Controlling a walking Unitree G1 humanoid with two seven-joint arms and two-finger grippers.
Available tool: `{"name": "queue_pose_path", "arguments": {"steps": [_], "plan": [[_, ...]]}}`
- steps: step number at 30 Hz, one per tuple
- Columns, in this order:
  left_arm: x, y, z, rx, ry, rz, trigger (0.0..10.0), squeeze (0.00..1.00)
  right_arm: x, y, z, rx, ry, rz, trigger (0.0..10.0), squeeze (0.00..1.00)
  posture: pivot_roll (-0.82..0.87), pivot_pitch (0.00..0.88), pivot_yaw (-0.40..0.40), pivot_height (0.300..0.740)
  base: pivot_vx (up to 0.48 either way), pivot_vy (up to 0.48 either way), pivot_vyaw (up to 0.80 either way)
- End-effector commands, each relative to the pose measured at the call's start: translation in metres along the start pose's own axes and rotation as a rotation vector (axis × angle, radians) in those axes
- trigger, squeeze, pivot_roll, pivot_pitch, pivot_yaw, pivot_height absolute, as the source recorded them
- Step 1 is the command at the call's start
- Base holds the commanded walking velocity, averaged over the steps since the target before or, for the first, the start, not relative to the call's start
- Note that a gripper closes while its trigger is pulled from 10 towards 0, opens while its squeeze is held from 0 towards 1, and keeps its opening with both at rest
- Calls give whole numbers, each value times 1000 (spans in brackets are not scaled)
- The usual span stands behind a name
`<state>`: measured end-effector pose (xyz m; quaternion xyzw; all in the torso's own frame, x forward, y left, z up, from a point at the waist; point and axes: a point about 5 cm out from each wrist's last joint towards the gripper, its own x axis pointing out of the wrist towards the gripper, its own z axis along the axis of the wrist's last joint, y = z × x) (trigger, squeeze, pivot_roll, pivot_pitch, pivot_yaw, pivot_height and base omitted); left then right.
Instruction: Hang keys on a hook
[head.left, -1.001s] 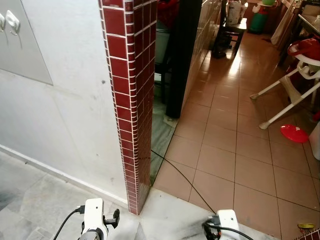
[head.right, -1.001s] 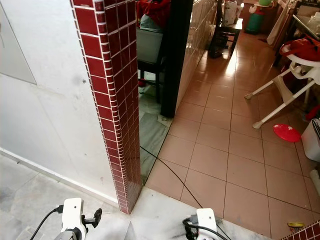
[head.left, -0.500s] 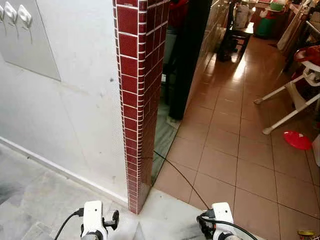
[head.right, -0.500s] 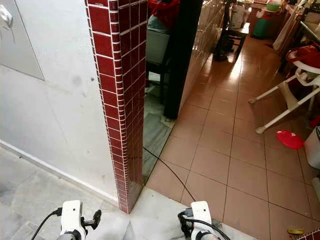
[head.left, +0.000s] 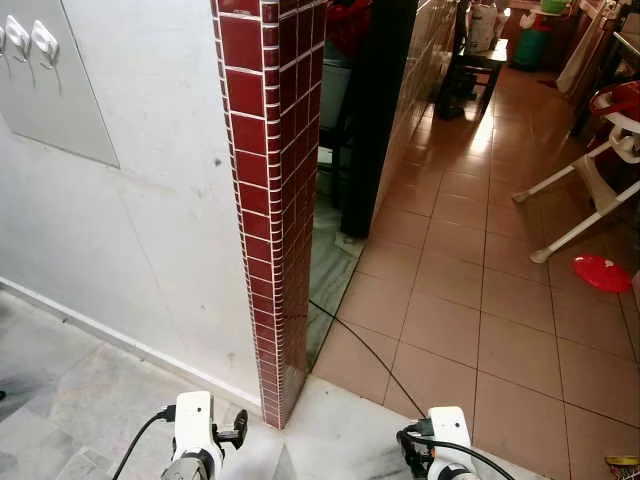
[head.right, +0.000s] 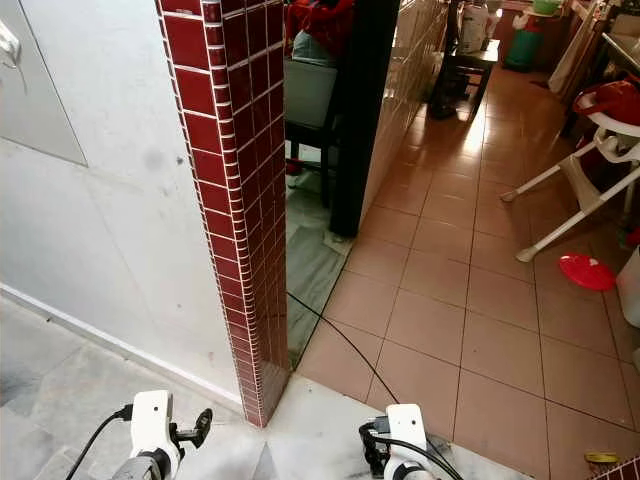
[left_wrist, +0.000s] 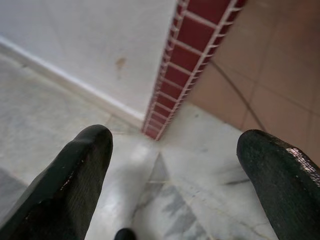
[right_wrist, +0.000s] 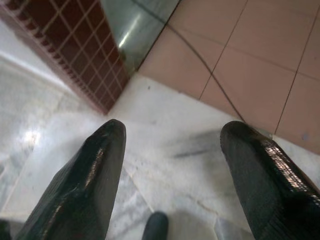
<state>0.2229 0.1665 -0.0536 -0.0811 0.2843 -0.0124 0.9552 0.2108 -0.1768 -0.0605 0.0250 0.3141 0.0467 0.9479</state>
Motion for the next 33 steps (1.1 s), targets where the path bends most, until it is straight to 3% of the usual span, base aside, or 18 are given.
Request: {"name": "queue_pose_path", "arguments": {"steps": [1, 10, 33], "plan": [[-1, 1, 5, 19, -52, -25, 10000, 0, -3, -5, 2, 15, -44, -11, 10000, 0, 3, 0, -24, 740, 0, 0, 0], [-14, 10, 1, -23, -146, -38, 10000, 0, -13, -13, 3, 17, -159, 6, 10000, 0, -10, 0, -22, 740, 0, 0, 0], [-12, 8, 0, -58, -139, -27, 10000, 0, -13, -11, 1, 28, -159, 12, 10000, 0, -19, 0, -27, 740, 0, 0, 0]]}}
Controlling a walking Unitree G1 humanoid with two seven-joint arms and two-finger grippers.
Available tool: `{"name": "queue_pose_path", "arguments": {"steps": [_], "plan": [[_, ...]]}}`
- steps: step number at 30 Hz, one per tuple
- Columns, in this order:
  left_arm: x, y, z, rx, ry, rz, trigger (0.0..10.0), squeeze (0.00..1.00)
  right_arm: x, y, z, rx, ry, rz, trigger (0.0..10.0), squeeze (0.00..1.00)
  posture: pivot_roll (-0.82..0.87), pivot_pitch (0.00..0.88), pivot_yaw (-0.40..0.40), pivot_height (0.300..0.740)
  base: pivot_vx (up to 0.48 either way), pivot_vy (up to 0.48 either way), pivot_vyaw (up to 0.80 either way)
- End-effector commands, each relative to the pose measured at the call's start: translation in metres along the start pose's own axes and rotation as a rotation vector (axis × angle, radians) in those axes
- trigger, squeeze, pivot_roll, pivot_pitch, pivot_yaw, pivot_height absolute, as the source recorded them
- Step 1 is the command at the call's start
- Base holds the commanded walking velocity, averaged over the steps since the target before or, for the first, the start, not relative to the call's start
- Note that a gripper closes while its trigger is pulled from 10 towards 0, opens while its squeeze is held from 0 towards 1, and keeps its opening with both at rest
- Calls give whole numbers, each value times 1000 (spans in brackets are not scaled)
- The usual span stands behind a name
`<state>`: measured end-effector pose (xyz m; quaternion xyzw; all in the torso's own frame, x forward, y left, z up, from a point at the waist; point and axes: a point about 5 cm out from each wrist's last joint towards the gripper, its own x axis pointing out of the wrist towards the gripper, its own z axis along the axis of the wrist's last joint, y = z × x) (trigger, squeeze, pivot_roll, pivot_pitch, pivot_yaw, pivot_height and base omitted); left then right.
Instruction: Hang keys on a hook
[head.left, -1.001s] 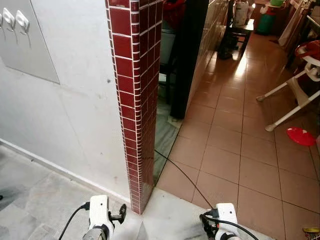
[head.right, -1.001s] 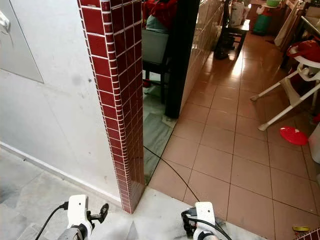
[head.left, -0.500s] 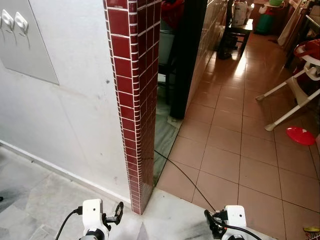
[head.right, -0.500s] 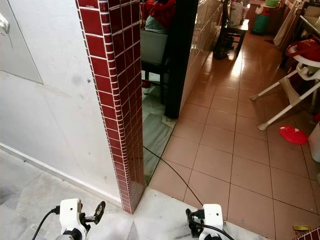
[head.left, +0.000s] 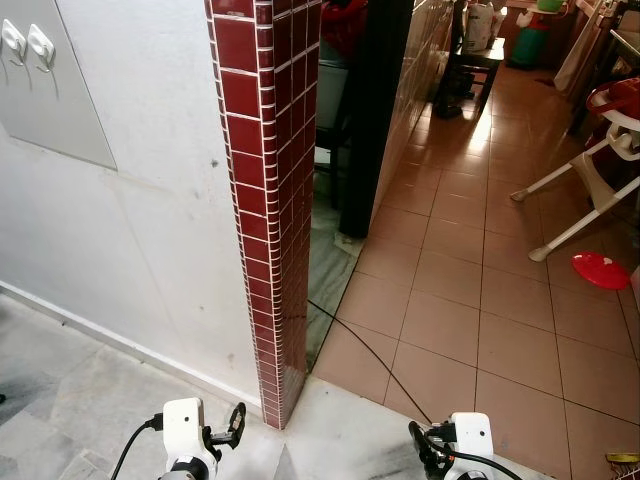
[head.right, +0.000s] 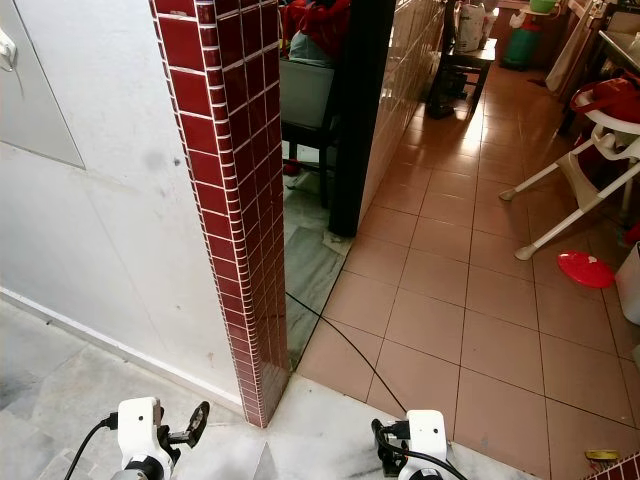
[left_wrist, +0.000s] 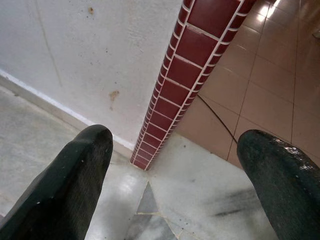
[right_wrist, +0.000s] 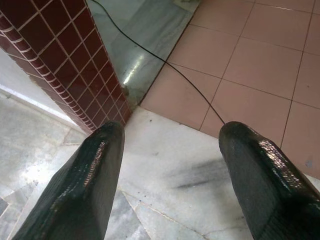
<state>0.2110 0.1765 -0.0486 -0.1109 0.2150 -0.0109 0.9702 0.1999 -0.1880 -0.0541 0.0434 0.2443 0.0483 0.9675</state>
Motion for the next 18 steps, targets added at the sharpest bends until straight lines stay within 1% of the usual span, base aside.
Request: {"name": "queue_pose_path", "arguments": {"steps": [1, 11, 18], "plan": [[1, -1, 1, -4, 3, -2, 10000, 0, 1, -1, 2, 1, -12, -4, 10000, 0, -19, 0, -27, 740, 0, 0, 0], [3, -2, 1, -7, 15, -9, 10000, 0, 1, -1, 3, 0, -14, -8, 10000, 0, -24, 0, -25, 740, 0, 0, 0], [3, -3, 0, -7, 21, -13, 10000, 0, 1, -1, 3, 0, -15, -5, 10000, 0, -23, 0, -25, 740, 0, 370, 0]]}}
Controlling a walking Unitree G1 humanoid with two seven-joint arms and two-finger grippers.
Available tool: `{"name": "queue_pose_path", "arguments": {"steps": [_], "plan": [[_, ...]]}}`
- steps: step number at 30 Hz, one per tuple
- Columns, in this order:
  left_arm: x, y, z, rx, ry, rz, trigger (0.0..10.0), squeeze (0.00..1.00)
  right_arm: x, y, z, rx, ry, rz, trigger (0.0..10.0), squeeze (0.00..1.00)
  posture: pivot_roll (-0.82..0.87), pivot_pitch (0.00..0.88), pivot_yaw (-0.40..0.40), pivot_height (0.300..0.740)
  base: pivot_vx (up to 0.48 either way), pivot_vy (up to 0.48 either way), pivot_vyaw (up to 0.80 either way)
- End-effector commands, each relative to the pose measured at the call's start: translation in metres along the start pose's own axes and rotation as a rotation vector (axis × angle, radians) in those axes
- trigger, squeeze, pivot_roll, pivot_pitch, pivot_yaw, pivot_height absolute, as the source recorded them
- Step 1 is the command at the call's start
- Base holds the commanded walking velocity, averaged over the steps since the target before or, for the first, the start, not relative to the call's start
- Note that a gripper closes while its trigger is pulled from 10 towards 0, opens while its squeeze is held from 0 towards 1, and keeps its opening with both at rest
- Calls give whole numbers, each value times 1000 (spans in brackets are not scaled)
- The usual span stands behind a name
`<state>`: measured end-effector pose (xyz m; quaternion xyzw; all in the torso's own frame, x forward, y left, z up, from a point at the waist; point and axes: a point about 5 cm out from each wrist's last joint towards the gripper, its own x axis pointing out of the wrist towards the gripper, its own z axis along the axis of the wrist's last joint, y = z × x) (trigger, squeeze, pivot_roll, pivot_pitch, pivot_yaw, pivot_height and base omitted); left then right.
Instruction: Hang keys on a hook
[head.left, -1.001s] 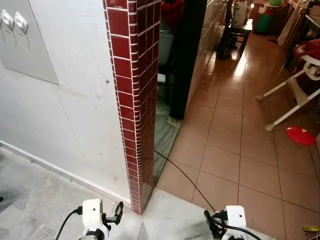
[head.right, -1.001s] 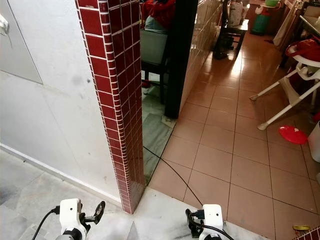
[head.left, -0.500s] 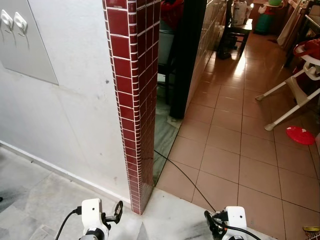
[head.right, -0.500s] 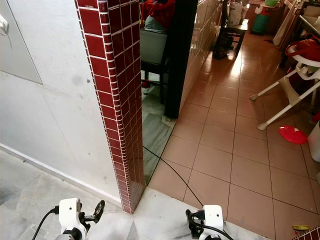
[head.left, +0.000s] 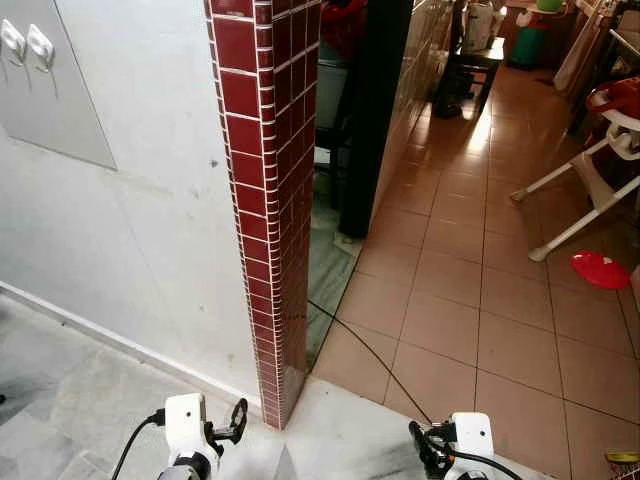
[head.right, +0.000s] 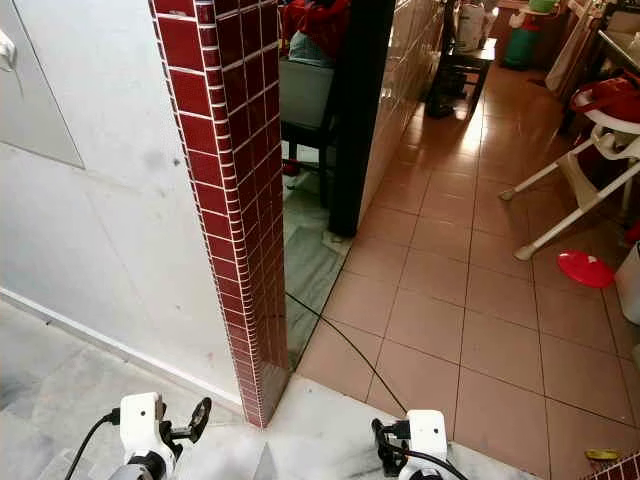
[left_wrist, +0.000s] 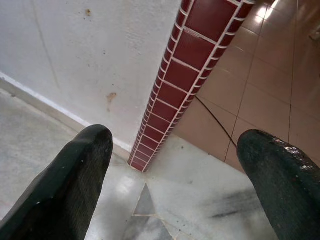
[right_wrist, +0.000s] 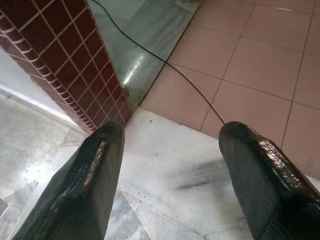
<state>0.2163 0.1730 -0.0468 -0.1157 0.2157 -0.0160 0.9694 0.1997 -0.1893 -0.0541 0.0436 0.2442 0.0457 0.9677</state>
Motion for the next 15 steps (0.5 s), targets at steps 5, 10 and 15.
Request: {"name": "queue_pose_path", "arguments": {"steps": [5, 10, 15], "plan": [[-1, 1, -3, -2, 19, 0, 10000, 0, 1, 1, 2, -3, -14, 3, 10000, 0, -23, 0, -25, 740, 0, 372, 0], [-2, 1, -3, -2, 20, -2, 10000, 0, 1, 1, 2, -7, -12, 7, 10000, 0, -19, 0, -27, 740, 0, 370, 0], [-2, 1, -5, -1, 24, -2, 10000, 0, 0, 2, 1, -9, -9, 8, 10000, 0, -15, 0, -31, 740, 0, 368, 0]]}}
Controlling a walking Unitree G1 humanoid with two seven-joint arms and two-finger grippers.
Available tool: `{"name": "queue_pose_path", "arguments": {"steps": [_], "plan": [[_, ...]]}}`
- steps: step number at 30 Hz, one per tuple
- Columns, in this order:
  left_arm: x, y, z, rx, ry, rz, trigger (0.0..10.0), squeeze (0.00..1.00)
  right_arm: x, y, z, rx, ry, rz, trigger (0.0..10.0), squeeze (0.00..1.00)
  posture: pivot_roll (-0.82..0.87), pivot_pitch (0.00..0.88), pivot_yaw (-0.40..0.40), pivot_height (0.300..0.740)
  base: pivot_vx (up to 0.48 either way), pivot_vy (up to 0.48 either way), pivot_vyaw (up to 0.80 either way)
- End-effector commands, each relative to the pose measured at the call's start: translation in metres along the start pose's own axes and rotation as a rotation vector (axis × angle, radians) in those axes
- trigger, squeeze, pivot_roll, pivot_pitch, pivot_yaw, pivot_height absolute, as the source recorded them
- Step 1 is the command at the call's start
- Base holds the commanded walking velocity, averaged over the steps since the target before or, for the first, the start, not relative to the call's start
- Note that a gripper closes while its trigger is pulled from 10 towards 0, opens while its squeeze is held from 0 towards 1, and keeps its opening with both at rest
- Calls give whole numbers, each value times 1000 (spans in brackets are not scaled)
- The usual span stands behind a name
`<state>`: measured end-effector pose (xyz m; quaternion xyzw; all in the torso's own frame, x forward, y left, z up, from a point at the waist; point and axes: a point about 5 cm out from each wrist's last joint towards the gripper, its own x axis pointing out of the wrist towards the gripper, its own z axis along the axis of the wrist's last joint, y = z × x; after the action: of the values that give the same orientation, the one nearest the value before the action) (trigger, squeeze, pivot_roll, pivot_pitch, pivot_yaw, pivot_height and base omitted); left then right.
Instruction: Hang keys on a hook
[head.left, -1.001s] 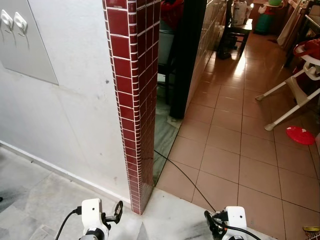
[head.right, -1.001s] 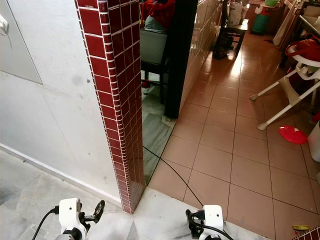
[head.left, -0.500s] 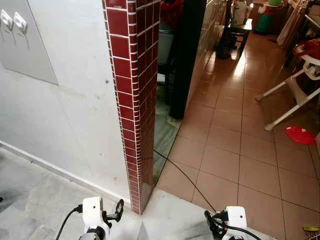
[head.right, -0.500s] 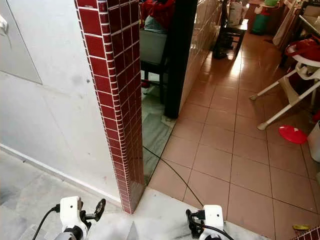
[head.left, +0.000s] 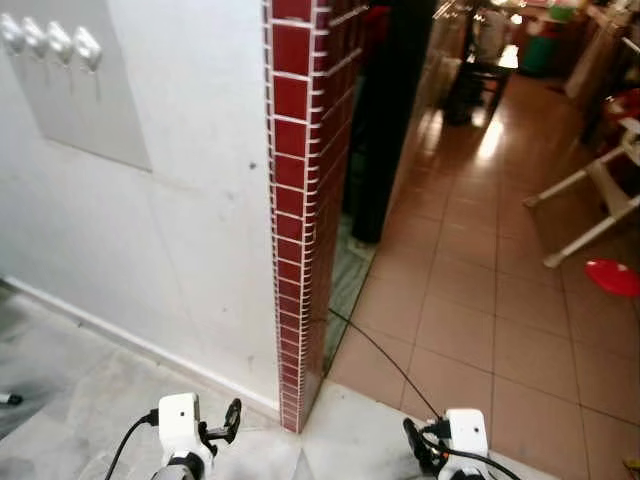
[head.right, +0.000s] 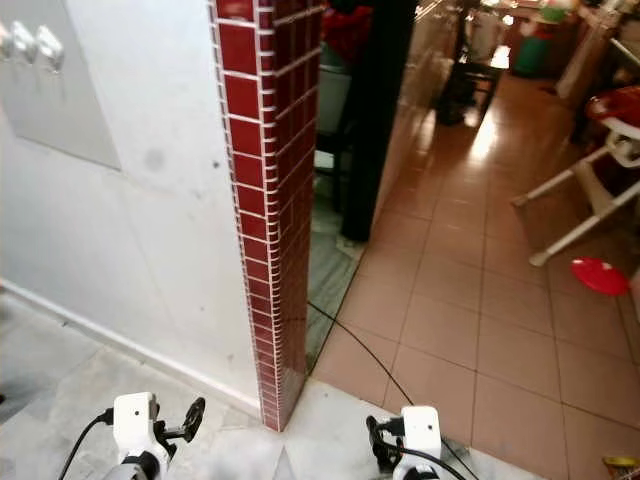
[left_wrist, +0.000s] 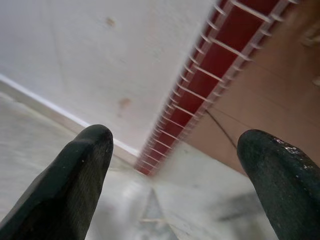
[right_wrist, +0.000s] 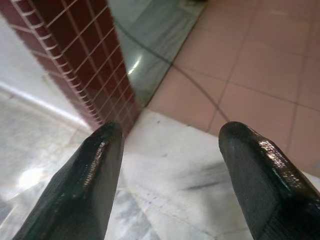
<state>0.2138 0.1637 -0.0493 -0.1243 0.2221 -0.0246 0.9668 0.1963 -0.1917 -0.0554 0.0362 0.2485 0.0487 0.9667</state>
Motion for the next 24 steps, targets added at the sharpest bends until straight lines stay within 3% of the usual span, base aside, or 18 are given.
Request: {"name": "queue_pose_path", "arguments": {"steps": [1, 24], "plan": [[-2, 10, 1, 12, 9, 18, 10000, 0, 3, 4, 4, 6, -19, 6, 10000, 0, -15, 0, -31, 740, 0, 368, 0], [-6, 11, -3, 9, 13, 25, 10000, 0, 1, 6, 1, 3, -14, 15, 10000, 0, -9, 0, -34, 740, 0, 368, 0]]}}
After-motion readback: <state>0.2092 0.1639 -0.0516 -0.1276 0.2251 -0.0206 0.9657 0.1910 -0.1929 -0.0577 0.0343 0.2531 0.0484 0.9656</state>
